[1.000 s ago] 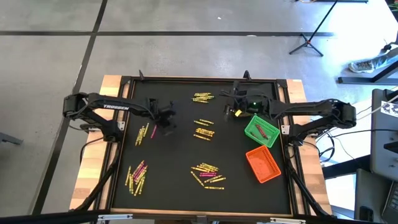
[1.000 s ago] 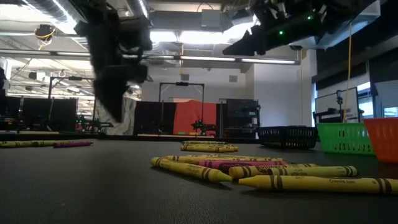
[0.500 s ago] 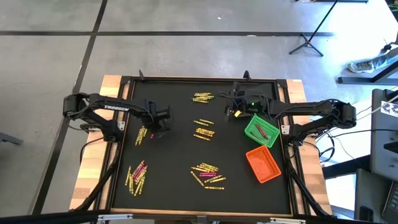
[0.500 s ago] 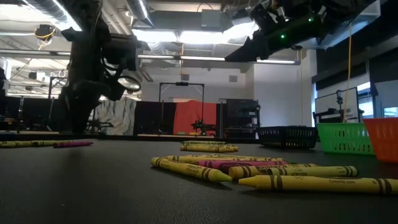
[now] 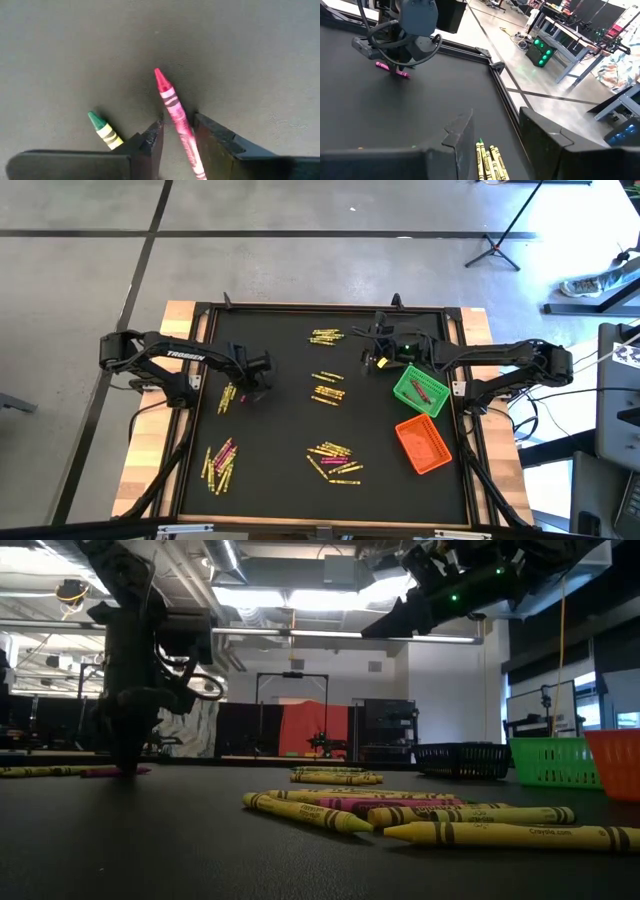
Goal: Sort crayons
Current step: Put the red crayon into the green basket
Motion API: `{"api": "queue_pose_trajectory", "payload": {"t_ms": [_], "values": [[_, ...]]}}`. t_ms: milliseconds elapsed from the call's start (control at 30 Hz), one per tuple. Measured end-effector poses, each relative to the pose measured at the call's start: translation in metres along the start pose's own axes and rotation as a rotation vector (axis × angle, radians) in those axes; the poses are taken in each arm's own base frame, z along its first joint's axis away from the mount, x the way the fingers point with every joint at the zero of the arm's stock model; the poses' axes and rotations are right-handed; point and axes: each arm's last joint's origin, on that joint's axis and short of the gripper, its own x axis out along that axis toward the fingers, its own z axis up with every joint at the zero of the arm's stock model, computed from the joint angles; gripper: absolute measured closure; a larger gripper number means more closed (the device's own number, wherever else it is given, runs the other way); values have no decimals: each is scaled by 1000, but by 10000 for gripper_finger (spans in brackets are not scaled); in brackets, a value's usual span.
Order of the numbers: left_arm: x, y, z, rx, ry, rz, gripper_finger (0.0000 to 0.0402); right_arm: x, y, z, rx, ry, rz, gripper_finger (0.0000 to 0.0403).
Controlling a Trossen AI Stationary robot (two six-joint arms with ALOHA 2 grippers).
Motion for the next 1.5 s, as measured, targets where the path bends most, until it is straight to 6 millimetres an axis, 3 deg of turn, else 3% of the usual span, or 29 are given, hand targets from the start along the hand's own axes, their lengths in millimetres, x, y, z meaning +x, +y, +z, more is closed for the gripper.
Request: {"api": "queue_pose_trajectory", "payload": {"t_ms": [367,500,633,867,1000,1333,1500], "values": [[0,-1,2,77,-18,-2,392,0,1,-1,3,0,27,249],[-8,-6,8,157,-63,1,395,0,1,0,24,-7,35,248],[-34,-20,19,265,-224,-34,392,0,2,0,57,-11,66,237],[-69,-39,31,439,-590,-94,396,-1,5,0,51,-38,155,155],[-84,-54,40,591,-820,-132,396,0,4,1,29,-50,151,129],[-118,-71,58,793,-1276,-195,397,10,11,0,25,-141,282,128],[-116,-80,68,870,-1396,-286,397,24,13,-2,21,-228,250,153]]}}
